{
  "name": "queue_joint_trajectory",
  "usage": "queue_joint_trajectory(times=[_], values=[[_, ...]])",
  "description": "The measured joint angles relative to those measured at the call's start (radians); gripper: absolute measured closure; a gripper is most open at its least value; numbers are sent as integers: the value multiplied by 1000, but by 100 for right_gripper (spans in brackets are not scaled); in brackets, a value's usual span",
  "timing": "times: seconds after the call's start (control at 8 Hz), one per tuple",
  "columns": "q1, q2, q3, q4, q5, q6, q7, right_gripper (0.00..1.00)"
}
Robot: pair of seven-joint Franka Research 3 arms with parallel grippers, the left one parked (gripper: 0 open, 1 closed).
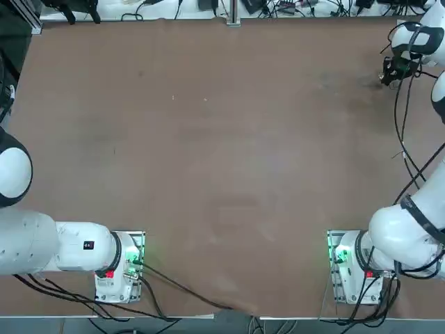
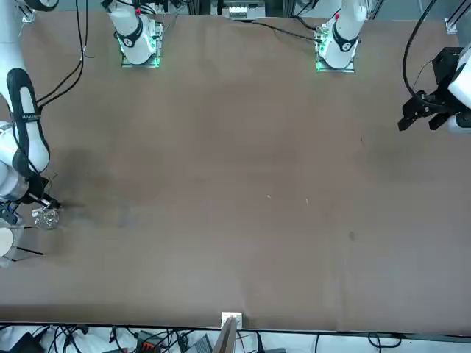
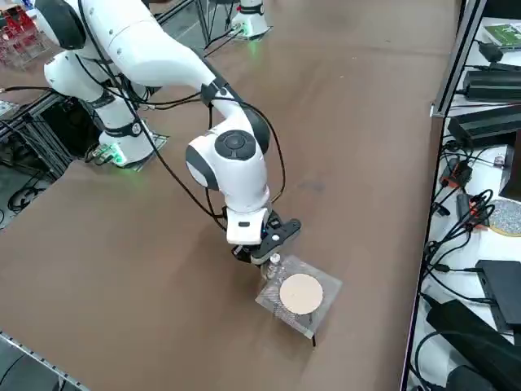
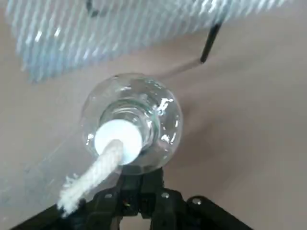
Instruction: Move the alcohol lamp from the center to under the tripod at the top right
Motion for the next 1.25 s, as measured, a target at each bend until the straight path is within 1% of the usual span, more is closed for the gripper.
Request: queue_joint_trajectory(times=[0.38,0.62,0.88,1.25], values=[[-9,66,0,89,1,2,6,98],[-8,104,1,134,1,36,49,98],[-5,115,4,145,1,73,103,98],[-5,136,6,181,1,79,148,98]])
